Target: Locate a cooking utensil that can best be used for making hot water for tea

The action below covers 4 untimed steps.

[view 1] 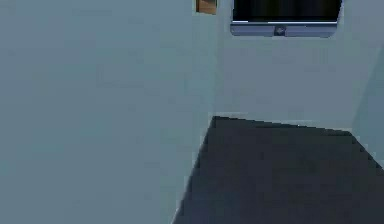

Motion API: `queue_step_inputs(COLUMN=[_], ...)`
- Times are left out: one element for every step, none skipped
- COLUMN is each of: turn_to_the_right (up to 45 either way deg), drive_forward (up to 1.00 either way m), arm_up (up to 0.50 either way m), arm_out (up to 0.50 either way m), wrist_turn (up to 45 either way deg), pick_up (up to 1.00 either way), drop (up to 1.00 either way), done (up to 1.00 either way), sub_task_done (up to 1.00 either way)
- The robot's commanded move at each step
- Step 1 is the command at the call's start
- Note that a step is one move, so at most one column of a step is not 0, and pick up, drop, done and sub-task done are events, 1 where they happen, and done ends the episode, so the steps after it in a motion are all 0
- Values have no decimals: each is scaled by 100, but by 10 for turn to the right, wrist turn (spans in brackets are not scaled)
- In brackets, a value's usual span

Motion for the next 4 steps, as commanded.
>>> queue_step_inputs(turn_to_the_right=[450,450,450,240], drive_forward=[0,0,0,0], arm_up=[0,0,0,0], arm_out=[0,0,0,0], wrist_turn=[0,0,0,0], pick_up=[0,0,0,0], drop=[0,0,0,0], done=[0,0,0,0], sub_task_done=[0,0,0,0])
